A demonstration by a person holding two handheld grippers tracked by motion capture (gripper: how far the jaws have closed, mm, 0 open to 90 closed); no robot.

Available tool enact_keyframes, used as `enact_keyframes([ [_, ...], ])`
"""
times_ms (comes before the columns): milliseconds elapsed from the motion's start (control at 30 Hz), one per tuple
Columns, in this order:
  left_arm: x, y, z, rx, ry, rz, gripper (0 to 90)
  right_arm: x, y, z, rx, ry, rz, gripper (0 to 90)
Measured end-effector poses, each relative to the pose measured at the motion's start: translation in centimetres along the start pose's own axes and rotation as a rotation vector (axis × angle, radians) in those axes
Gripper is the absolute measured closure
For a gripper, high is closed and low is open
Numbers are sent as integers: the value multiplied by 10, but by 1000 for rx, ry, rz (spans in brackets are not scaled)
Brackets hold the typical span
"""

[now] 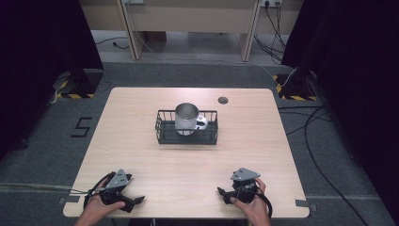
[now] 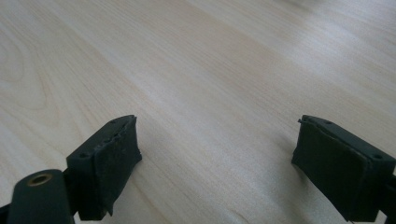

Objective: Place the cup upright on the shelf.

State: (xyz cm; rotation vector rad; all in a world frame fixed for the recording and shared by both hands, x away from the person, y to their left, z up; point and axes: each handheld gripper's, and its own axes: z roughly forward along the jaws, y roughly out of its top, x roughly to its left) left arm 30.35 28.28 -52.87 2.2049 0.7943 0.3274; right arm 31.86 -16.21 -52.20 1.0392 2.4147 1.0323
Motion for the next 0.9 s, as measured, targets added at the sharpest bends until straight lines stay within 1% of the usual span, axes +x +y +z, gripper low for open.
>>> enact_keyframes([
  [200,0,0,0,0,0,0,0,1,-1,-1,5,-2,-5,113],
  [633,0,0,0,0,0,1,0,3,0,2,34,7,-11,6],
  [900,0,0,0,0,0,0,0,3,0,2,34,8,-11,6],
])
